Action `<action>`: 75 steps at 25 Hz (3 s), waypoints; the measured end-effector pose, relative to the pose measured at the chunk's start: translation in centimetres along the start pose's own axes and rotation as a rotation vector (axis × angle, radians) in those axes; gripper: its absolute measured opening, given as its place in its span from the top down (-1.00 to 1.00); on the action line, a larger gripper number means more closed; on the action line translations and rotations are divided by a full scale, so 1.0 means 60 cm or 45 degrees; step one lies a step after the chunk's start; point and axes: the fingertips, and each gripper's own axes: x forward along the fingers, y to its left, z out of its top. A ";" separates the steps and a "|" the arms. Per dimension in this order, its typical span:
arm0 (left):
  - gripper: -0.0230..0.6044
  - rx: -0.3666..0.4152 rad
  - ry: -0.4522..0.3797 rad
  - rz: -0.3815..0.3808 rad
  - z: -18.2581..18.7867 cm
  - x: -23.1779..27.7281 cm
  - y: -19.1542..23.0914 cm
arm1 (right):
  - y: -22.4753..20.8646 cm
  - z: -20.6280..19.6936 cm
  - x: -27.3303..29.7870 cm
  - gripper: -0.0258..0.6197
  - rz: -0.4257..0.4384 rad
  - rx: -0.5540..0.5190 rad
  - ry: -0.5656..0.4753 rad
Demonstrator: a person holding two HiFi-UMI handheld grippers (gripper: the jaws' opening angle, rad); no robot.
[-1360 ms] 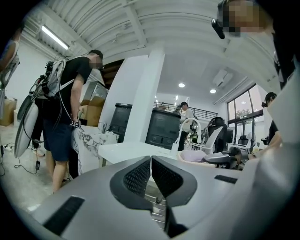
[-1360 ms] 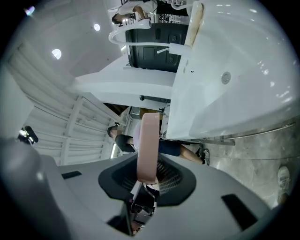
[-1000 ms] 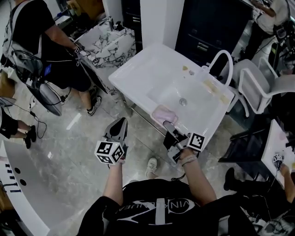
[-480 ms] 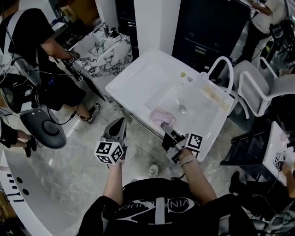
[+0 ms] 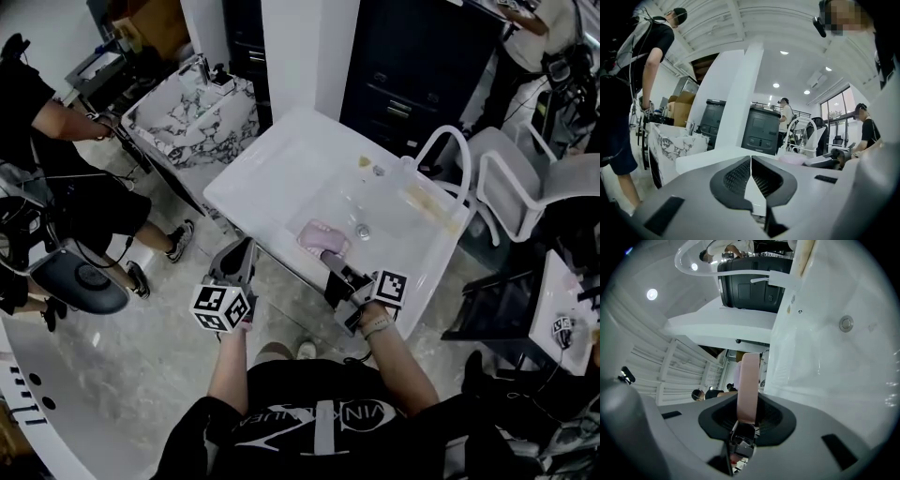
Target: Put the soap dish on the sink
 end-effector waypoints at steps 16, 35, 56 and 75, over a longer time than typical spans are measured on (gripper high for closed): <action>0.86 0.038 0.036 -0.205 0.028 0.174 0.026 | -0.010 0.089 0.058 0.63 -0.036 0.008 -0.133; 0.88 0.007 0.139 -0.389 0.015 0.399 0.089 | -0.082 0.223 0.167 0.63 -0.122 0.046 -0.273; 0.88 -0.014 0.225 -0.469 -0.002 0.505 0.132 | -0.115 0.312 0.260 0.63 -0.157 0.056 -0.282; 0.88 -0.018 0.349 -0.698 -0.049 0.609 0.122 | -0.161 0.414 0.359 0.63 -0.169 0.097 -0.342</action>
